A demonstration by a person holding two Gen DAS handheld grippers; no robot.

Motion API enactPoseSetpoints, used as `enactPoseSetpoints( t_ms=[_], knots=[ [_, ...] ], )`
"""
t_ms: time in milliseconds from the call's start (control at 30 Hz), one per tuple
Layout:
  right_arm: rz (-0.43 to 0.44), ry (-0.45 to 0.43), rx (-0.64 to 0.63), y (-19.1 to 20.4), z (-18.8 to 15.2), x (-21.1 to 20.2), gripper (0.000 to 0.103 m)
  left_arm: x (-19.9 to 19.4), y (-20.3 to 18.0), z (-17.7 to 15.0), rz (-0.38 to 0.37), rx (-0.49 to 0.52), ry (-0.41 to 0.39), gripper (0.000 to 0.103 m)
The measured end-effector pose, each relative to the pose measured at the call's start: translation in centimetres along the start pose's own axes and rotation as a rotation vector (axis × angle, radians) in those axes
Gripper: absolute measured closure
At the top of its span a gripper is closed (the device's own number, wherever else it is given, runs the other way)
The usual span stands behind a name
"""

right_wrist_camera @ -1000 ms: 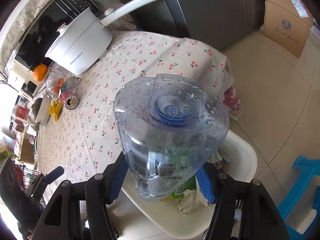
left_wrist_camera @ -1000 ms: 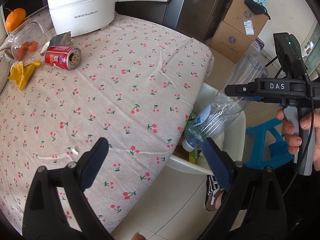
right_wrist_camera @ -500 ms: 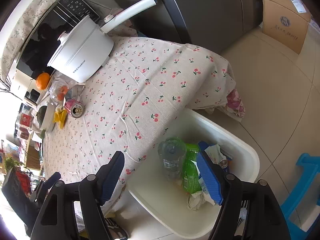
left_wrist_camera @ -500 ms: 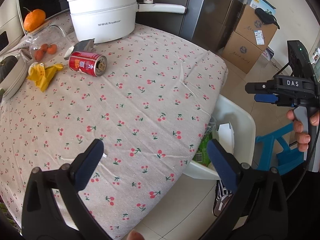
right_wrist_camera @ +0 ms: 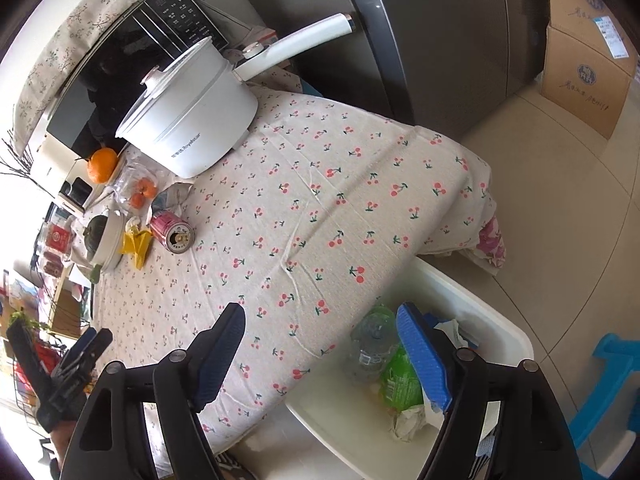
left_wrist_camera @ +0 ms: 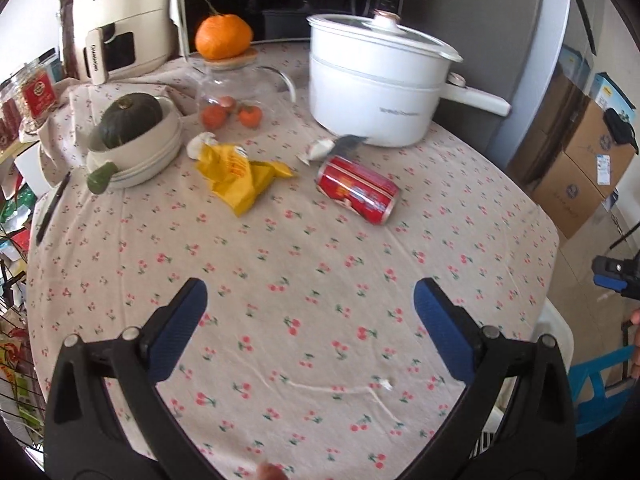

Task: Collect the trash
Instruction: 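Move the left gripper to the yellow snack bag and the right to the red can, then grasp the yellow snack bag with the left gripper while the right grasps the red can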

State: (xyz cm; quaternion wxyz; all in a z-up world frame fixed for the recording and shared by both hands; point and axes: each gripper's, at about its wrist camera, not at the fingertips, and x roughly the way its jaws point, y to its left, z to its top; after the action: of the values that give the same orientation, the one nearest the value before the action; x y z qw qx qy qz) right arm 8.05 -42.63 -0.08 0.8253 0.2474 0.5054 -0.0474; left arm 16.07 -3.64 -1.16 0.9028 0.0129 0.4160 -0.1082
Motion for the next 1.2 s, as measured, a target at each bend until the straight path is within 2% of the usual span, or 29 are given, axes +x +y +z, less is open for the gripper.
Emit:
enactPoseSetpoints(
  t_ms=[133,333,533,700,767,900,967,1033,1200],
  knots=[
    [-0.014,-0.023,-0.038,2.3,1.4,1.1,0.022,2.5,2.5,1.5,0.062,0.007,-0.031,0.0],
    [0.0,-0.023,-0.167,7.1,3.3,4.9,0.021,6.8,3.5,3.3,0.063,0.051,-0.019,0.0],
    [0.031,0.007,-0.378,12.2,3.5,10.2,0.021,10.0,3.1,4.0,0.07,0.148,0.006,0.001],
    [0.09,0.023,-0.477,15.3,3.5,13.7,0.021,11.9,3.3,4.3,0.063,0.178,-0.004,0.017],
    [0.116,0.019,-0.501,16.2,3.8,14.9,0.021,12.8,3.6,4.5,0.057,0.179,0.008,0.029],
    [0.157,0.004,-0.549,17.7,4.2,16.9,0.021,14.0,4.1,4.8,0.03,0.178,0.018,0.046],
    [0.17,0.001,-0.57,18.4,4.3,17.8,0.021,14.6,4.2,4.8,0.018,0.178,0.036,0.061],
    [0.185,-0.002,-0.589,19.1,4.3,18.3,0.021,15.1,4.4,4.7,0.02,0.177,0.046,0.067],
    [0.195,-0.017,-0.624,20.7,4.3,19.0,0.023,15.4,4.9,4.8,-0.017,0.138,0.057,0.068]
  ],
)
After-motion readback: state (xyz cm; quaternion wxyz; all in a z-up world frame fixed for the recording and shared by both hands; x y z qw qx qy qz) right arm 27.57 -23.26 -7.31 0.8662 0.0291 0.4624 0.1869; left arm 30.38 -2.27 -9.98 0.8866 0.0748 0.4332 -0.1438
